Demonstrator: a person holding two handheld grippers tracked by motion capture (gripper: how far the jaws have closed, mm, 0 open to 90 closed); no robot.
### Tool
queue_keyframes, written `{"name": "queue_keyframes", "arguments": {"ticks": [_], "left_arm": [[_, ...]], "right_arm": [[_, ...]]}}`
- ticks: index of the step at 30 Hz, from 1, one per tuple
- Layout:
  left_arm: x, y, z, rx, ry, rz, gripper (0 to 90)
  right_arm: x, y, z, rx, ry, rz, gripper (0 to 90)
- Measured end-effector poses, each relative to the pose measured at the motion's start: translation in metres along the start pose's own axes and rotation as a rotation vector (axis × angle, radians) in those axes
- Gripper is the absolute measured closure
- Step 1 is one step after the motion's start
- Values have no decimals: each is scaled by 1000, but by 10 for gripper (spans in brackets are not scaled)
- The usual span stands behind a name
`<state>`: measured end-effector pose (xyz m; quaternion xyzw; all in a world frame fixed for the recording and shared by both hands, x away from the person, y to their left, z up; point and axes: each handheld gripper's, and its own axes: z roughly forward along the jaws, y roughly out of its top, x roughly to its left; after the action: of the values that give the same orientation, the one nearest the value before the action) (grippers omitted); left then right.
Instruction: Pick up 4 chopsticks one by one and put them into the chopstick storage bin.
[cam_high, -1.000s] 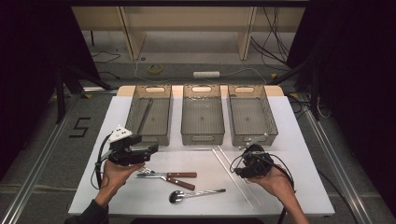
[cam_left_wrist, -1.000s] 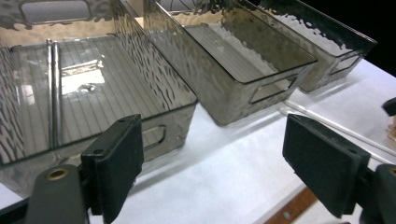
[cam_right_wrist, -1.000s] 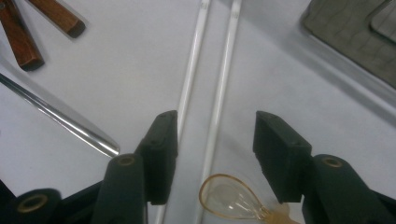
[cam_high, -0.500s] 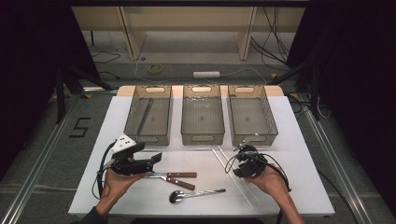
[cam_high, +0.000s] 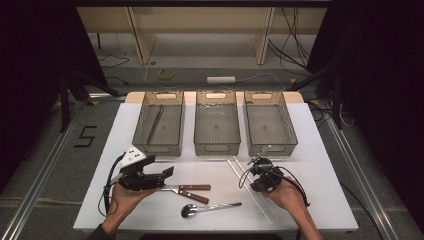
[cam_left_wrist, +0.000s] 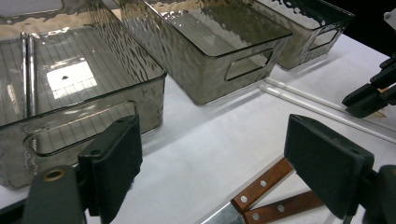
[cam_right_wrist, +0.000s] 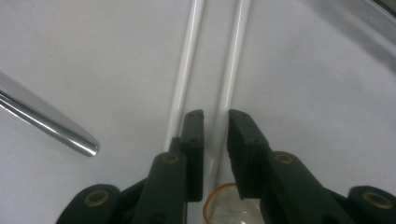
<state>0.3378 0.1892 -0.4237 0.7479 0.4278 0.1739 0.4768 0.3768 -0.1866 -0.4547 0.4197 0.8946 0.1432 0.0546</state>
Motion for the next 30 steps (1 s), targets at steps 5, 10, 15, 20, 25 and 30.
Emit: {"name": "queue_keyframes", "arguments": {"ticks": [5, 10, 15, 20, 25, 30], "left_arm": [[0, 0, -1, 0, -1, 3, 186], [-3, 0, 0, 0, -4, 6, 187], [-4, -1, 0, -1, -8, 9, 187], [-4, -1, 0, 1, -10, 13, 188], [-6, -1, 0, 7, -13, 20, 189], [-5, -1, 0, 6, -13, 18, 191]], "right_arm": [[1, 0, 1, 9, -4, 1, 800], [4, 0, 4, 17, -13, 3, 813], [6, 0, 4, 19, -26, 7, 831], [6, 0, 5, 10, -26, 35, 845], [5, -2, 4, 3, -22, 58, 851], [4, -2, 4, -2, -18, 77, 853]]}}
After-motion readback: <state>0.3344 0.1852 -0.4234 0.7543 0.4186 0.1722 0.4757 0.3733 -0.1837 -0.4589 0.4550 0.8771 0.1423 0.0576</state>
